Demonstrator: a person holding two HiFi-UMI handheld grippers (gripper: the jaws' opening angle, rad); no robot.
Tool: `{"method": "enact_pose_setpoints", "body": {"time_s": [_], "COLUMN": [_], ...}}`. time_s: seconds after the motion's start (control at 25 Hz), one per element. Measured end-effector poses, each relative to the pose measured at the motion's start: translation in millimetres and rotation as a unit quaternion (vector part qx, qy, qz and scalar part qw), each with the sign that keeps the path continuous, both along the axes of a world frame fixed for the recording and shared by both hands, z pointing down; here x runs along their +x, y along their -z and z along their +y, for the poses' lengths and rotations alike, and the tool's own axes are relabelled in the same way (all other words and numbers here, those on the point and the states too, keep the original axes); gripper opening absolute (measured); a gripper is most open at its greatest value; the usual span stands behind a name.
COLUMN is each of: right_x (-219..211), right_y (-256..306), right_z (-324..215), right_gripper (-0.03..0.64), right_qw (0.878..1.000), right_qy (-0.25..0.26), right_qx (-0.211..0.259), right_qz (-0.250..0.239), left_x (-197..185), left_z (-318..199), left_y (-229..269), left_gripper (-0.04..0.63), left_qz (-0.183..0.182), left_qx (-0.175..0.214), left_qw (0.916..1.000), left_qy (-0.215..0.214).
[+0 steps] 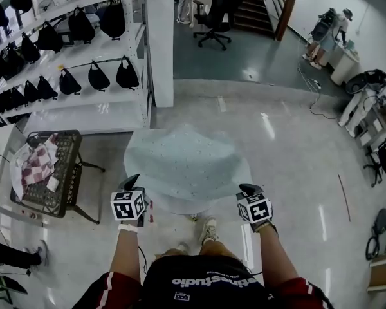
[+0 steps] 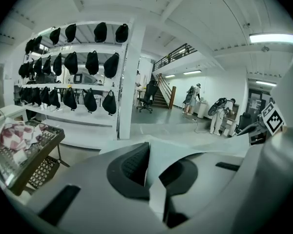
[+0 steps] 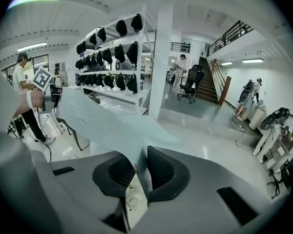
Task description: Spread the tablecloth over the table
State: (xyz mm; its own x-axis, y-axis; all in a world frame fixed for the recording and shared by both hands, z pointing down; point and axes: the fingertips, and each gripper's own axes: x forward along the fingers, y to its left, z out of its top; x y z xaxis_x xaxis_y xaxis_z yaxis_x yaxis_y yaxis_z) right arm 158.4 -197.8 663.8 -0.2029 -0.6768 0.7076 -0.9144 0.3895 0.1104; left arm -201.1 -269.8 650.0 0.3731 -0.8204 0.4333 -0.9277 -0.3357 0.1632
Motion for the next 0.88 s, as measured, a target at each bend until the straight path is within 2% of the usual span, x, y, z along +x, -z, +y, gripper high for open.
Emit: {"method": "enact_pose_setpoints", "body": {"time_s": [0.16,0.32,0.6,0.72,0.88], "right_x": [6,6,4,4,5], "right_y": [2,7,12,10,6], "right_z": [12,14,12,9,8], "right_gripper": [0.066,0.036,0.029,0.029,0.029], "right_qw": [1.000,1.000,0.998,0.997,0.996], "right_qy": [-0.002,-0.006,0.001,-0.009,-0.024], "right_qx": [-0.003,0.014,0.009,0.009,0.004], "right_qz": [-0.007,-0.017,-0.059,-0.076,-0.090], "left_x": [-6,-9,-22,-28,-38], "left_z": [6,19,46,61,79], "left_y": [-2,-6,-19,-23,-24], "left_gripper": [0.027,0.048,0.164,0.170,0.176], "left_qz": [-0.004,-0.014,-0.055,-0.074,-0.078], "left_qx": [-0.007,-0.017,-0.079,-0.091,-0.106], "left_qw": [1.0000,0.9993,0.9947,0.9921,0.9896], "left_qy": [0.005,0.031,0.036,0.044,0.059]}}
